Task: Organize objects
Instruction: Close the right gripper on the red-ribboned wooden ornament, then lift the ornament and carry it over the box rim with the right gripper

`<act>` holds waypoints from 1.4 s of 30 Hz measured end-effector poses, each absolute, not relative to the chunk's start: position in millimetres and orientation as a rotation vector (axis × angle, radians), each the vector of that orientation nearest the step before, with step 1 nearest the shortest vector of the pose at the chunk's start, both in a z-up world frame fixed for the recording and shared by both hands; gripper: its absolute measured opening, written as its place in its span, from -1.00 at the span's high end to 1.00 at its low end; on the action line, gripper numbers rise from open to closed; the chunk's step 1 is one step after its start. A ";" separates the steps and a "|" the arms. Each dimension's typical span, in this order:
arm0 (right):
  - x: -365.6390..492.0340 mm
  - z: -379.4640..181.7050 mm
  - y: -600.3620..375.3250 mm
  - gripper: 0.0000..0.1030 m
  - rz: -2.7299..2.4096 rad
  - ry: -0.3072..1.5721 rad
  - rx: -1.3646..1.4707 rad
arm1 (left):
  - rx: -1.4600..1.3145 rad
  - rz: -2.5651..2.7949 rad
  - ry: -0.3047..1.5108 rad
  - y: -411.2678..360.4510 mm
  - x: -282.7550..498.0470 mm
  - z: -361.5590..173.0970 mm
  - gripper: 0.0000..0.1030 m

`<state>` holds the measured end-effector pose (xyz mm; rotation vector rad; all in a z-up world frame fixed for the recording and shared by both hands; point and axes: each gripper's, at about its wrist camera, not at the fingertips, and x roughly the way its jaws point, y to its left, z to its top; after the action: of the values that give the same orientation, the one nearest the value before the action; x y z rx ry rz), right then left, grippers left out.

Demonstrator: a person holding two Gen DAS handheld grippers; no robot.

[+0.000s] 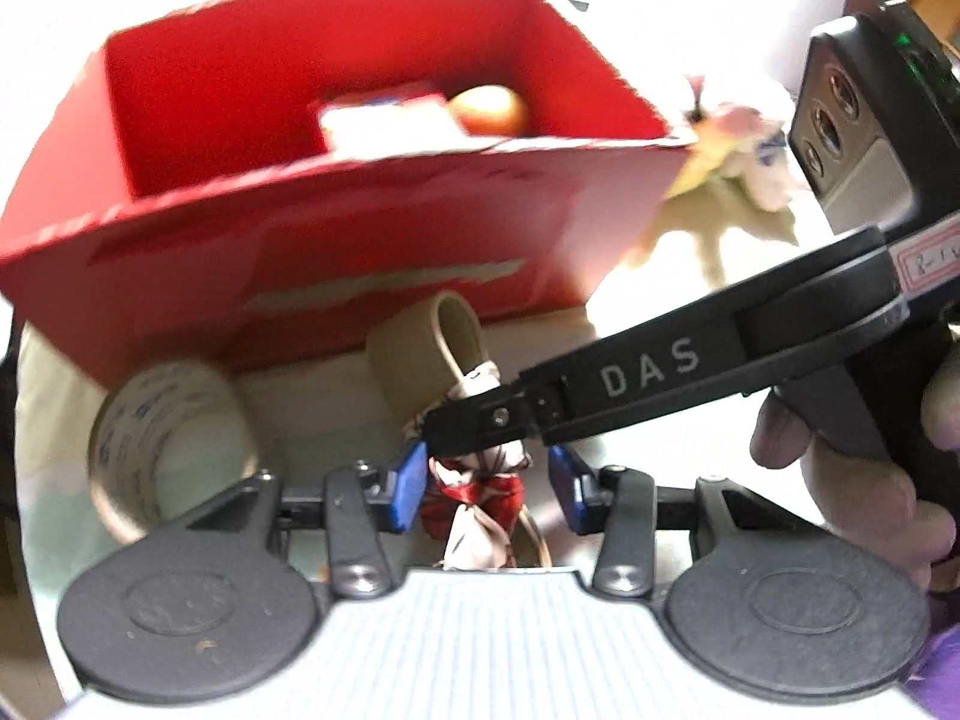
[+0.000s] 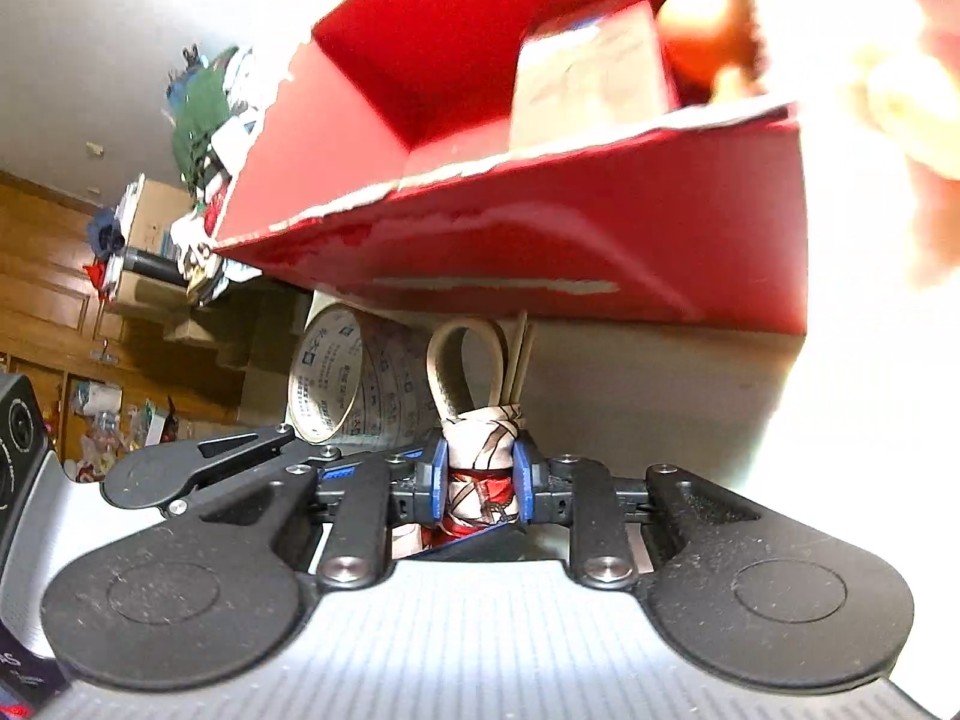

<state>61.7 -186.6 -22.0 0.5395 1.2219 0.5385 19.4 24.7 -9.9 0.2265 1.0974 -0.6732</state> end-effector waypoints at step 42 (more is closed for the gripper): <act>58.9 103.8 -245.0 0.55 0.479 0.846 0.542 | 0.288 -0.922 0.690 -38.1 25.4 115.8 0.09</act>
<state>58.9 -245.0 103.8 0.5422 0.8458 0.4788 25.4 -38.0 115.8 0.2885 0.6902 -0.9220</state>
